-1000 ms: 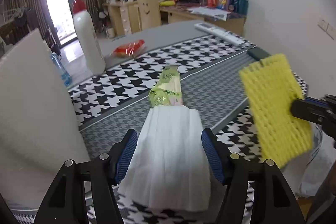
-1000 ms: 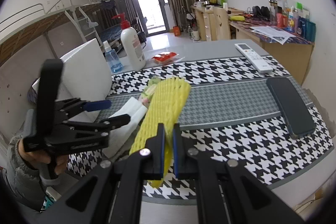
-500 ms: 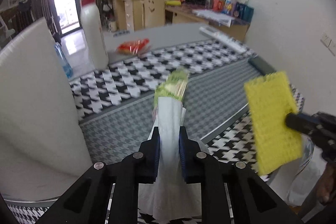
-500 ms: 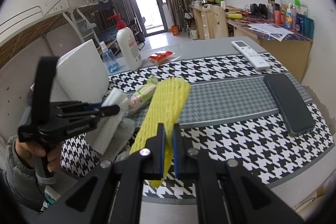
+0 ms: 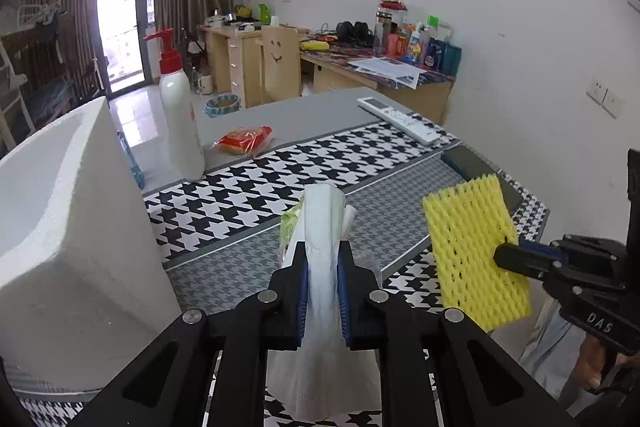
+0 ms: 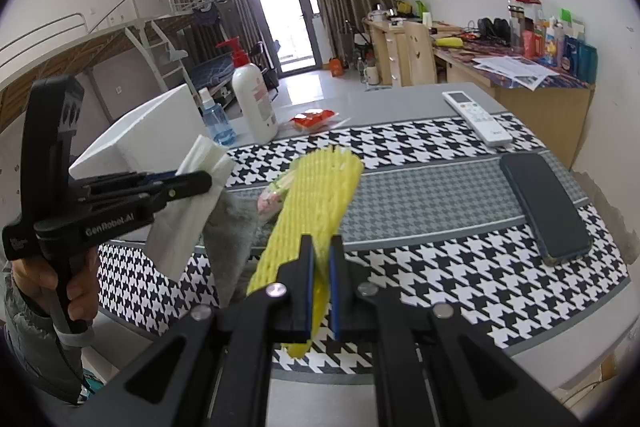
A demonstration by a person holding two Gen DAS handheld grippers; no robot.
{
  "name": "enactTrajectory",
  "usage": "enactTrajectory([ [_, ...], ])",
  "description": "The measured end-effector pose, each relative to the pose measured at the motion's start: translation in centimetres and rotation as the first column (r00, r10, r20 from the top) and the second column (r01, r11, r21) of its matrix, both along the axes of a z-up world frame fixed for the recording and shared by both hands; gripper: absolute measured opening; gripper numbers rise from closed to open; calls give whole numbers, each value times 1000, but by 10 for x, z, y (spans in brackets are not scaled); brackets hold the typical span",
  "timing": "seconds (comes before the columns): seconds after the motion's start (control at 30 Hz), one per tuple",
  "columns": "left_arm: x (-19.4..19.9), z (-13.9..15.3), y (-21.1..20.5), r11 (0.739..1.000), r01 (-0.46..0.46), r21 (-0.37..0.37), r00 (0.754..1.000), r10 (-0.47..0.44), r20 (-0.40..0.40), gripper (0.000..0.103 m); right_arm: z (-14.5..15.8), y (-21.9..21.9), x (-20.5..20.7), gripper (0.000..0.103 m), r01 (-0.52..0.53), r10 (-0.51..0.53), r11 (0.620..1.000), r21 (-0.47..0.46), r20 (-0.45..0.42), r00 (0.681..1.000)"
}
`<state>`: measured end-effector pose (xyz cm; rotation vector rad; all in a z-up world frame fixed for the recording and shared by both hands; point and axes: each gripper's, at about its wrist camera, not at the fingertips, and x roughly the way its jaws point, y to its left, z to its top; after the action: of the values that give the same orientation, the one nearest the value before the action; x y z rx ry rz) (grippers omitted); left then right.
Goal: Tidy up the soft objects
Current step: 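Lift the yellow net with the right tool while the left tool lifts the tissues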
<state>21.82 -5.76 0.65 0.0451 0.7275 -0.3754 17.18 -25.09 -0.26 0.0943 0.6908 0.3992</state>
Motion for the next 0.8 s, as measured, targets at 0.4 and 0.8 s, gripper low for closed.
enactTrajectory([
  [0.4, -19, -21, 9, 999, 4, 46, 999, -2, -41, 40, -3, 7, 1, 9, -19, 19, 1000, 10, -5, 1000],
  [0.8, -34, -71, 17, 992, -34, 121, 982, 55, -179, 50, -6, 12, 0, 9, -39, 39, 999, 13, -10, 999],
])
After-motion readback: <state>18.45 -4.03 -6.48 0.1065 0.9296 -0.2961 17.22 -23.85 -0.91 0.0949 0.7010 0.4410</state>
